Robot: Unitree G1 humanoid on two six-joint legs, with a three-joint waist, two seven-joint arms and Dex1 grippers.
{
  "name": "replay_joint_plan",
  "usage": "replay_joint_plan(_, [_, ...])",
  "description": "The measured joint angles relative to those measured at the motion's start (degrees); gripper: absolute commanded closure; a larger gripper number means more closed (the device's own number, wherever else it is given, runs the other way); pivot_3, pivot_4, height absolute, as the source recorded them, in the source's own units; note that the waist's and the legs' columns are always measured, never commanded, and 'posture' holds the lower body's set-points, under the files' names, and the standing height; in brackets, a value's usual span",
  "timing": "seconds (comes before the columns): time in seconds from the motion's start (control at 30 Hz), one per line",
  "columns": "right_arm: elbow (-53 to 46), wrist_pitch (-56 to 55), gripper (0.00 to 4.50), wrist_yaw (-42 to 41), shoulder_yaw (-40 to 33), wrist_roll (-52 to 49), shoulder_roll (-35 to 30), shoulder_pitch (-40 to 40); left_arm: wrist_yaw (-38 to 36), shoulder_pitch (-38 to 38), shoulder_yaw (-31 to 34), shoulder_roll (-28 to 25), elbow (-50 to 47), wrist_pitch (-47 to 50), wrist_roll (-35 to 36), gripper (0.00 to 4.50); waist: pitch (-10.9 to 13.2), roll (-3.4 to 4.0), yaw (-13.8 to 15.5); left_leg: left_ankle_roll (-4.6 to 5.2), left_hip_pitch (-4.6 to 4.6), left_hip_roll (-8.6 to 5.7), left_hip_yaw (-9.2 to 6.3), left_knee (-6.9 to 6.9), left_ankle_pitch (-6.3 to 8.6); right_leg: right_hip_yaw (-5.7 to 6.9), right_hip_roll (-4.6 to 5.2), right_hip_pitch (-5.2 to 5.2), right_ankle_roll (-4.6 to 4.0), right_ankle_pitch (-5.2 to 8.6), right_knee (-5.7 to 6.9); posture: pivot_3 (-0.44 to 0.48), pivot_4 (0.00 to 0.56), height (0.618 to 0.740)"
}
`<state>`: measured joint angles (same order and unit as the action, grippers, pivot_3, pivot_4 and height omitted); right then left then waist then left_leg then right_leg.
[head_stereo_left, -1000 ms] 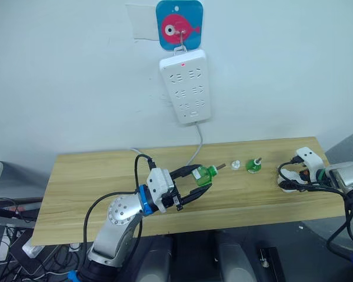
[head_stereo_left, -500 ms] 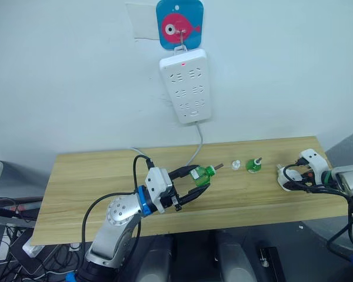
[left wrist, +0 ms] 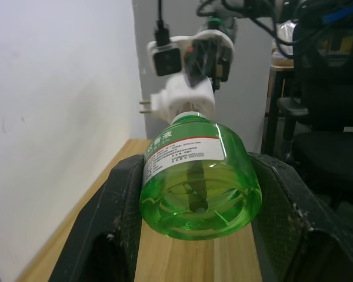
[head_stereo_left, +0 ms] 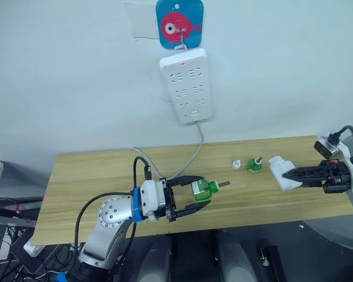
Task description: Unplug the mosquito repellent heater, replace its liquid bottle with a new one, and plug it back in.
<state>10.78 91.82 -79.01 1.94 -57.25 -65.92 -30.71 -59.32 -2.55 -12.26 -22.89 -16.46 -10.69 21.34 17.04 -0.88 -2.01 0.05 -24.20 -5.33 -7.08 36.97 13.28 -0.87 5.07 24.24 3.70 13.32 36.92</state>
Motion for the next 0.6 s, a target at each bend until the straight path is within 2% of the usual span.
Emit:
replay_joint_plan(0.13, [-1.98, 0.26, 1.56, 12.87, -0.16, -20.21, 0.30, 2.11, 0.14, -0.18, -0.21, 0.03, -0.59, 0.08, 0.00, 2.25, 0.01, -0.02, 0.22, 0.02, -0.19, -0.03, -0.04, 0.03, 0.01, 0.04, 0.03, 0.13, 0.02, -0.02, 0.00, -0.058, 0.328, 0.740])
replay_joint_plan(0.23, [-2.07, -1.33, 1.56, 28.28, -1.90, -33.70, 3.46, 3.48, 0.40, -1.23, -1.07, 0.63, -0.98, 0.21, -0.07, 2.25, 0.04, -0.07, 0.34, 0.02, -0.20, -0.05, -0.07, 0.07, 0.01, 0.04, 0.03, 0.12, 0.03, -0.04, 0.03, -0.059, 0.329, 0.740])
replay_joint_plan(0.33, [-3.23, -6.73, 1.56, 41.88, -0.44, -47.32, 2.79, 6.99, 1.13, -2.51, -1.56, 0.86, -1.10, 0.33, -0.13, 2.25, 0.04, -0.07, 0.37, 0.02, -0.23, -0.06, -0.07, 0.07, 0.01, 0.06, 0.04, 0.12, 0.04, -0.03, 0.03, -0.068, 0.331, 0.740])
replay_joint_plan(0.47, [-6.84, -10.59, 1.56, 48.56, -0.71, -53.27, 2.31, 9.03, 1.38, -3.17, -2.37, 1.28, -0.95, 0.30, -1.21, 2.25, 0.05, -0.08, 0.25, 0.03, -0.22, -0.06, -0.09, 0.07, 0.01, 0.09, 0.02, 0.12, 0.05, -0.03, 0.03, -0.079, 0.330, 0.740])
replay_joint_plan(0.6, [-8.34, -11.90, 1.56, 49.99, -0.80, -53.69, 3.62, 9.32, 1.27, -3.21, -3.29, 1.34, -0.90, 0.30, -1.35, 2.25, 0.04, -0.07, 0.08, 0.03, -0.19, -0.04, -0.09, 0.07, 0.01, 0.09, -0.01, 0.13, 0.04, -0.03, 0.06, -0.084, 0.330, 0.740])
